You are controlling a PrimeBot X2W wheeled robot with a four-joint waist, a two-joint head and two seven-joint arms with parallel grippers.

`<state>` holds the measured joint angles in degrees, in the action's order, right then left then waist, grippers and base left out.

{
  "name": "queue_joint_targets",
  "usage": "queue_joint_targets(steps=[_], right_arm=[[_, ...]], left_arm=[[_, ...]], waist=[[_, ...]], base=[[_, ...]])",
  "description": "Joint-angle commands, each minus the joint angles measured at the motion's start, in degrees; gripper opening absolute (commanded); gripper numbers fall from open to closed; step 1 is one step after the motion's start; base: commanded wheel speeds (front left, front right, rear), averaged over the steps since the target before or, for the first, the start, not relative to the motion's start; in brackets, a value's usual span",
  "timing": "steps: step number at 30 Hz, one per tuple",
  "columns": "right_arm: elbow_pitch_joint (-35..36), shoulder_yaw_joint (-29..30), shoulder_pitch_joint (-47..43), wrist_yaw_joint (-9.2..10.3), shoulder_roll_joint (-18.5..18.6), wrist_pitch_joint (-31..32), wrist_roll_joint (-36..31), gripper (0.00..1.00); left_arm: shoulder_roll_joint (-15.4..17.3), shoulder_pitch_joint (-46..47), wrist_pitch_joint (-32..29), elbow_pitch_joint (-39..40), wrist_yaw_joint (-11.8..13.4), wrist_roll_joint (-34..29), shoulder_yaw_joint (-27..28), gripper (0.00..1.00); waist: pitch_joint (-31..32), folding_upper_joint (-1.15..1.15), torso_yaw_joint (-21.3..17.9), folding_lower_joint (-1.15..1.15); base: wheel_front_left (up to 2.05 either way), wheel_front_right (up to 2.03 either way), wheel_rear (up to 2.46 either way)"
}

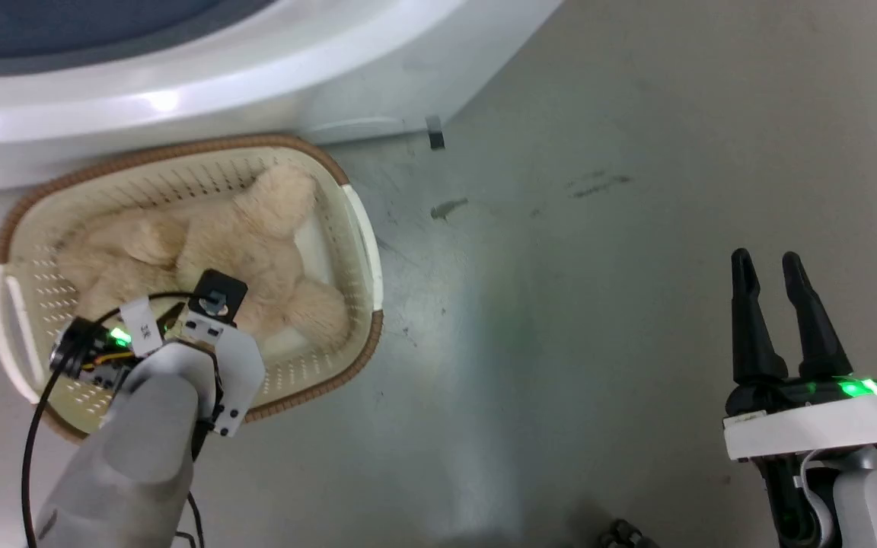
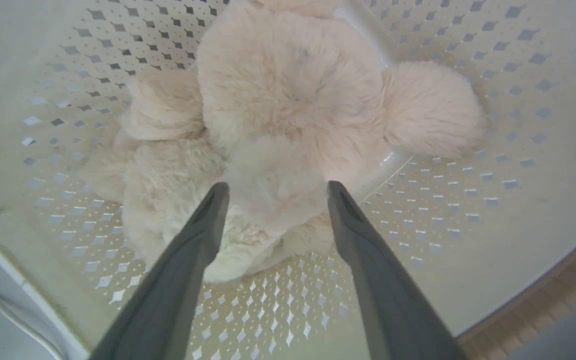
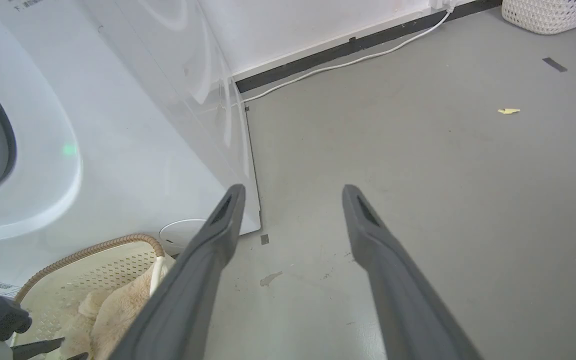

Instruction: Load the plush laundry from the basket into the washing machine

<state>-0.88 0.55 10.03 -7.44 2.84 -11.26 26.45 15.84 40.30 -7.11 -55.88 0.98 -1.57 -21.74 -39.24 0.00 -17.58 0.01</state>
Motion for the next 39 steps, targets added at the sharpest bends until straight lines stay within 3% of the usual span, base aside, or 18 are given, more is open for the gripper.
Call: queue_joint_targets(steps=[1, 4, 14, 22, 23, 24, 30, 39], right_arm=[[0.0, -0.4, 1.2, -0.04, 0.0, -0.7, 1.5, 1.0], [-0.2, -0.5, 1.7, -0.04, 0.0, -1.0, 2.5, 1.0], [-0.2, -0.7, 4.2, -0.04, 0.0, -2.2, 6.0, 1.0], [-0.4, -1.5, 5.6, -0.04, 0.0, -3.2, 9.0, 1.0], [-0.5, -1.6, 5.8, -0.04, 0.0, -3.3, 9.3, 1.0], [-0.6, -1.7, 6.0, -0.04, 0.0, -3.4, 9.6, 1.0], [-1.2, -1.6, 6.6, -0.05, 0.0, -3.7, 10.3, 1.0], [-2.0, 1.0, 4.5, -0.05, 0.0, -3.7, 8.3, 1.0]], left_arm=[[0.6, 2.1, -0.3, -1.8, -1.0, 0.0, -1.3, 1.0], [1.1, 4.2, -0.5, -3.3, -1.7, -0.4, -2.7, 1.0], [2.5, 10.9, 0.0, -8.5, 1.1, 1.5, -3.8, 1.0], [3.9, 15.8, 0.6, -13.0, 1.9, 3.5, -4.7, 1.0], [3.9, 16.2, 0.5, -13.7, 1.3, 3.7, -5.0, 0.43], [4.0, 16.5, 0.6, -14.3, 0.8, 3.9, -5.2, 0.0], [4.0, 16.5, 2.9, -15.7, 0.7, 5.2, -5.4, 0.0], [0.6, 10.4, 11.7, -15.6, 1.5, 8.3, -4.4, 0.0]], waist=[[-2.0, 0.0, -1.1, -0.01], [-3.9, 0.0, -1.7, -0.01], [-10.3, 0.0, -3.9, -0.01], [-15.3, 0.0, -5.6, -0.01], [-15.7, 0.0, -5.8, -0.01], [-16.1, 0.0, -6.0, -0.01], [-15.6, 0.0, -6.2, -0.01], [-4.8, 0.0, -3.6, -0.01]], base=[[0.0, 0.0, 0.0], [0.0, 0.0, 0.0], [0.0, 0.0, 0.0], [0.0, 0.0, 0.0], [0.0, 0.0, 0.0], [0.0, 0.0, 0.0], [0.0, 0.0, 0.0], [0.0, 0.0, 0.0]])
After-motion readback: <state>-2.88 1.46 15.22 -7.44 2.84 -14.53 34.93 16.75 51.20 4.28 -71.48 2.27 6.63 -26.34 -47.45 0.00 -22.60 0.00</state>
